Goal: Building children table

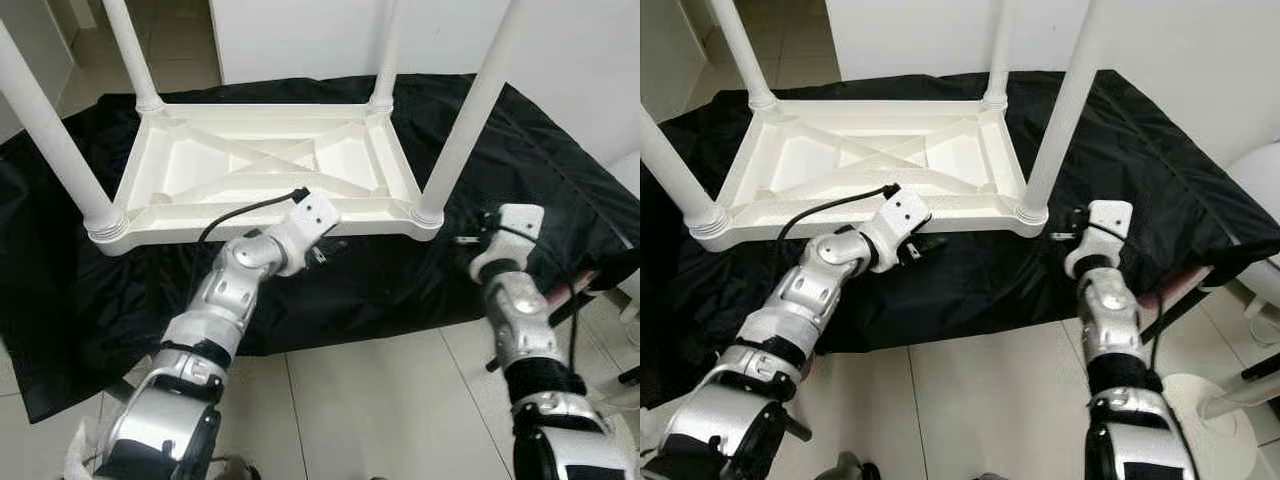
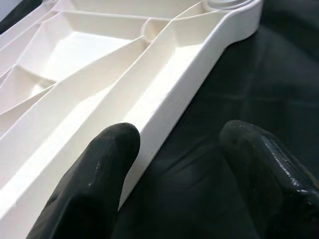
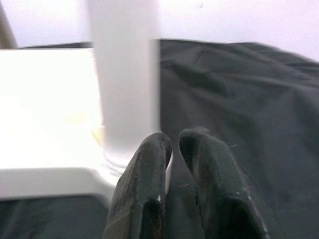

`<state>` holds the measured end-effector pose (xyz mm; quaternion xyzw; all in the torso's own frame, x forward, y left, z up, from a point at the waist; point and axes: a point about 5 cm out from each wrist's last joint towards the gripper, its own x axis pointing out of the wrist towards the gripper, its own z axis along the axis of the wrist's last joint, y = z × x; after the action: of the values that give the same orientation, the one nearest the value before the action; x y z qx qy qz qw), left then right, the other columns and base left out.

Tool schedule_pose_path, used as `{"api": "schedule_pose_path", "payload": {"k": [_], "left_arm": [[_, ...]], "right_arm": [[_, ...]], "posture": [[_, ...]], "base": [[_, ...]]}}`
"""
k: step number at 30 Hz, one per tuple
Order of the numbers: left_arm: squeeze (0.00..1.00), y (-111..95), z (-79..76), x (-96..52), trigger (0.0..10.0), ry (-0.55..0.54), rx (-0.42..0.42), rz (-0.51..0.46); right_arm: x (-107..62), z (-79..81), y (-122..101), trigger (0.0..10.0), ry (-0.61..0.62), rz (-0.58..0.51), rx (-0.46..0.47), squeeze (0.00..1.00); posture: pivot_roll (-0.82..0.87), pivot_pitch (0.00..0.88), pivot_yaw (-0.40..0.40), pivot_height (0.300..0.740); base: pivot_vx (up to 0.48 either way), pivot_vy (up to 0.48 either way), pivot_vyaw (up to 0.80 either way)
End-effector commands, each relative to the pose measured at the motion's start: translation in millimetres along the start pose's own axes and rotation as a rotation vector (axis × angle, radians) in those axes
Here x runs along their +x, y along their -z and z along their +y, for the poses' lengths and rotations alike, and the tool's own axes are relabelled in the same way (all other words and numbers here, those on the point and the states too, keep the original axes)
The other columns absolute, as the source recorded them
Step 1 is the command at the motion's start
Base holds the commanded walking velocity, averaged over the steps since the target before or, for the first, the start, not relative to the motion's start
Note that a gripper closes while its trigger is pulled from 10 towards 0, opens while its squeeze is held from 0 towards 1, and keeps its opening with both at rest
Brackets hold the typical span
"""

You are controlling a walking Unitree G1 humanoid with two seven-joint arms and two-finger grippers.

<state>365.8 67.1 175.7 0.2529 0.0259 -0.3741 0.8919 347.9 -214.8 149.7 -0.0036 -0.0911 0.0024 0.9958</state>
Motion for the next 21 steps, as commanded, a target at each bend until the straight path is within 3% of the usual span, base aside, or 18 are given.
{"api": "schedule_pose_path", "payload": {"k": [1, 2, 5, 18, 21], "left_arm": [[0.00, 11.5, 32.9, -9.6, 10.0, -0.571, 0.012, 0.076], [0.00, 11.5, 32.9, -9.6, 10.0, -0.571, 0.012, 0.076], [0.00, 22.5, 50.2, -15.7, 10.0, -0.593, 0.035, 0.158], [0.00, 32.3, 76.7, -27.7, 10.0, -0.632, 0.065, 0.239], [0.00, 32.9, 87.5, -34.4, 10.0, -0.682, 0.070, 0.248]], "right_arm": [[-7.2, 13.4, 0.3, 10.0, -0.076, -0.025, 0.019, 0.00], [-7.2, 13.4, 0.3, 10.0, -0.076, -0.025, 0.019, 0.00], [-19.3, 40.3, 1.5, 10.0, -0.217, -0.036, 0.032, 0.00], [-36.4, 55.6, -2.1, 10.0, -0.280, -0.032, 0.051, 0.00], [-42.0, 55.6, -3.4, 10.0, -0.284, -0.023, 0.050, 0.00]], "posture": [[-0.07, 0.089, 0.030, 0.740], [-0.07, 0.089, 0.030, 0.740], [-0.08, 0.100, 0.040, 0.740], [-0.10, 0.166, 0.058, 0.740], [-0.11, 0.185, 0.059, 0.740]], "base": [[0.000, 0.000, 0.00], [0.000, 0.000, 0.00], [0.000, 0.000, 0.00], [0.000, 0.000, 0.00], [0.000, 0.000, 0.00]]}}
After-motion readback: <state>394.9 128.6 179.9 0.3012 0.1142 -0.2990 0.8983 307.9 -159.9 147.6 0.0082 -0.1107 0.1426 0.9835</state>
